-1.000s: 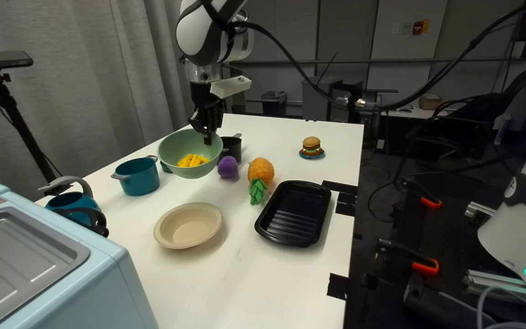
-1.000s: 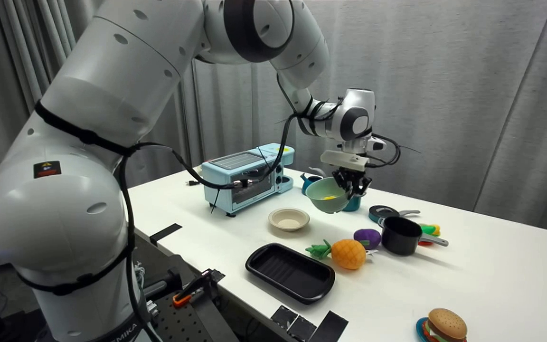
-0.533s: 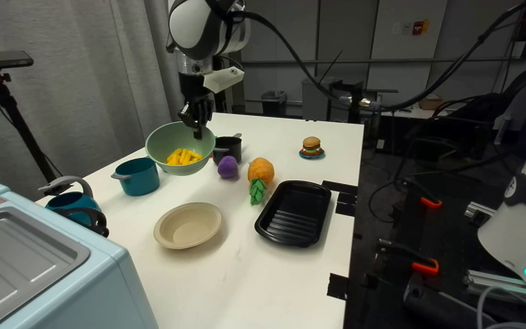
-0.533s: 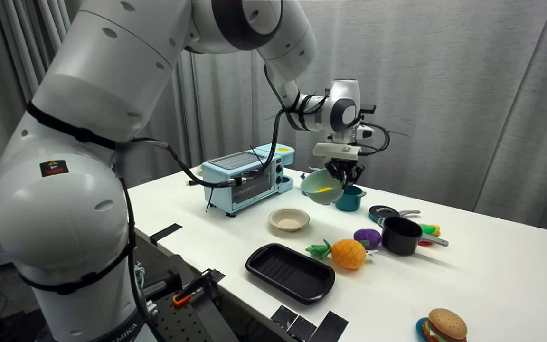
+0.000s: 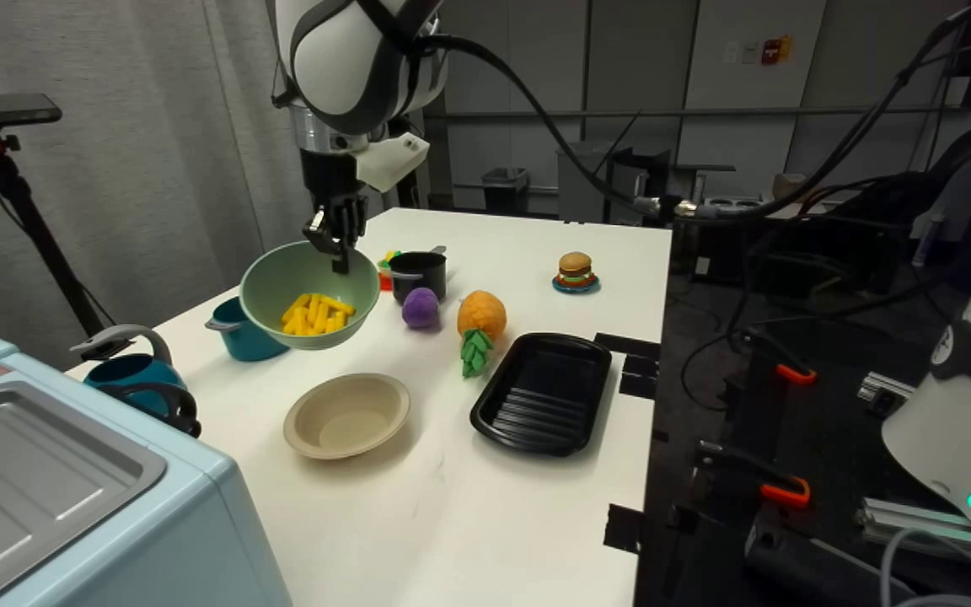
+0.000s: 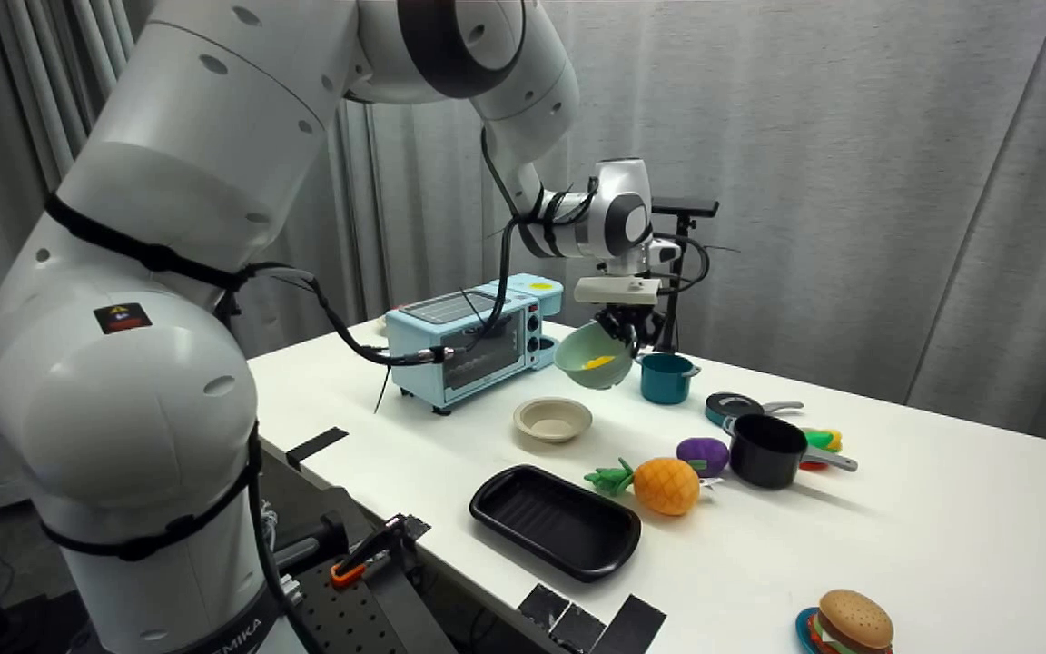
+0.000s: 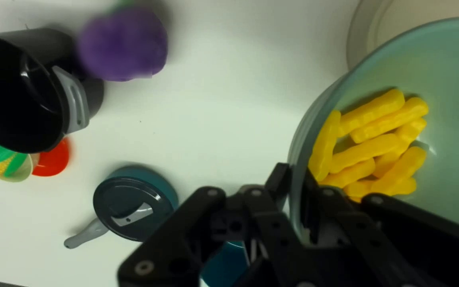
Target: Pour the contents in the green bowl onto the white plate on the left
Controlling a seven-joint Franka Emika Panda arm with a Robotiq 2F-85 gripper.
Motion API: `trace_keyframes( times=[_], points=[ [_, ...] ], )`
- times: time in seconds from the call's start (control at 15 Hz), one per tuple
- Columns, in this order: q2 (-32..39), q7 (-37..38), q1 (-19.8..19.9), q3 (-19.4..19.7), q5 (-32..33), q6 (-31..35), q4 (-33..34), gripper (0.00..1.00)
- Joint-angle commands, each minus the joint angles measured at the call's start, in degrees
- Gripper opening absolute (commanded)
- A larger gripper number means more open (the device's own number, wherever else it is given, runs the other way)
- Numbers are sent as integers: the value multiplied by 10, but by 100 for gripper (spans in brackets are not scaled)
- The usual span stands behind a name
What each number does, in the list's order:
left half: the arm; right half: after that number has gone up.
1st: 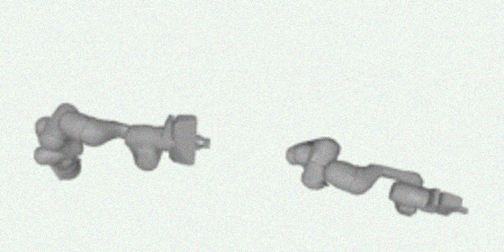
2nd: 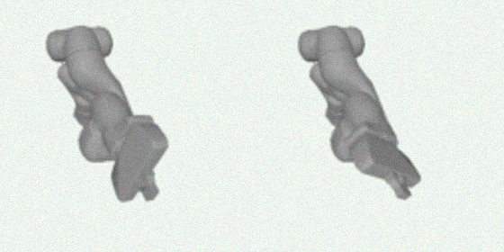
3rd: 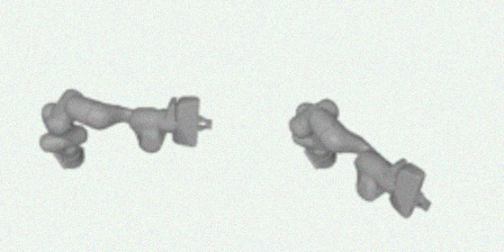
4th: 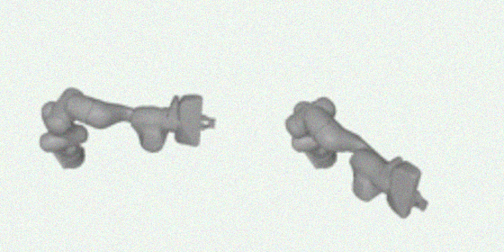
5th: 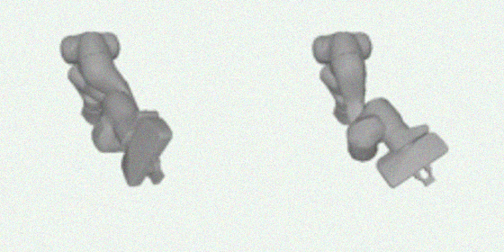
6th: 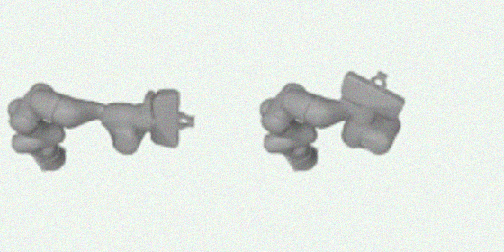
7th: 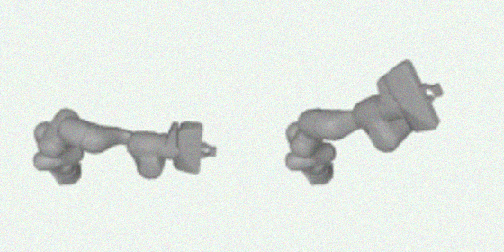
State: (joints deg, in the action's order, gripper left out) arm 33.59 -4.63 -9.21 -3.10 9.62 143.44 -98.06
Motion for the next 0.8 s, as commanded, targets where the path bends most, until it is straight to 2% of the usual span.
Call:
trace_keyframes(
  times=[0.0, 0.33, 0.73],
  points=[
    [-15, 21, -31, 12, 42, 46, -31, 2],
    [-15, 77, -79, 54, 126, 126, -63, 2],
    [-21, 197, -170, 170, 249, 236, -107, 2]
  ],
)
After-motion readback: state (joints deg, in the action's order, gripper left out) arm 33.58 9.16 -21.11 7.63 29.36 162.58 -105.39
